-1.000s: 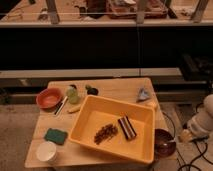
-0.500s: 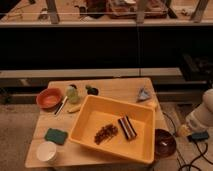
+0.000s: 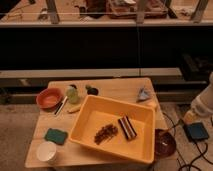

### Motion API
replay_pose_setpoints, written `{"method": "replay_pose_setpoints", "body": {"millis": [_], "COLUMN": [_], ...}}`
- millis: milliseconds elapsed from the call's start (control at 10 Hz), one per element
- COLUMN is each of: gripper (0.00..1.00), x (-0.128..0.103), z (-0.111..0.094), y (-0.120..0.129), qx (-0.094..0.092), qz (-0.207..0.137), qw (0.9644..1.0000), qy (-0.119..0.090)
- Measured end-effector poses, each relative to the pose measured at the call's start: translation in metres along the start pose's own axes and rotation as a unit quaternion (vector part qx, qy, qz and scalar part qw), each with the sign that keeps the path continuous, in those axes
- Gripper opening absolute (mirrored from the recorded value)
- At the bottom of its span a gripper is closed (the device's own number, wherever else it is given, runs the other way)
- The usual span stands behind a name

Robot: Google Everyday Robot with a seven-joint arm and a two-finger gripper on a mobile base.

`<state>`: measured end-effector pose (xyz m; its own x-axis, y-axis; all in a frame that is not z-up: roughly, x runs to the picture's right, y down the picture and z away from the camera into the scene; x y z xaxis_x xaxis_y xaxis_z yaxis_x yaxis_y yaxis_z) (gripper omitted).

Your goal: Place fork in metal cup

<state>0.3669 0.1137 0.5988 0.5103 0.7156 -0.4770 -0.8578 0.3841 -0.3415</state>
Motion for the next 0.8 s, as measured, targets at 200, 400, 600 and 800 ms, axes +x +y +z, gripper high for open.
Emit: {"method": "replay_pose_setpoints", "body": {"millis": [200, 400, 600, 800], "gripper": [0.0, 0.0, 0.0, 0.0], "x": [-0.019, -0.035, -0.061, -0.086], "z": [-0.024, -0.042, -0.061, -0.076], "y": [-0.009, -0.013, -0.014, -0.012], "qx": [0.01, 0.023, 0.038, 0.05], "qz": [-0.011, -0.019, -0.03, -0.041], "qw": [0.9998, 0.9993, 0.9983, 0.9969], "qy": [-0.012, -0.021, -0.032, -0.046]}}
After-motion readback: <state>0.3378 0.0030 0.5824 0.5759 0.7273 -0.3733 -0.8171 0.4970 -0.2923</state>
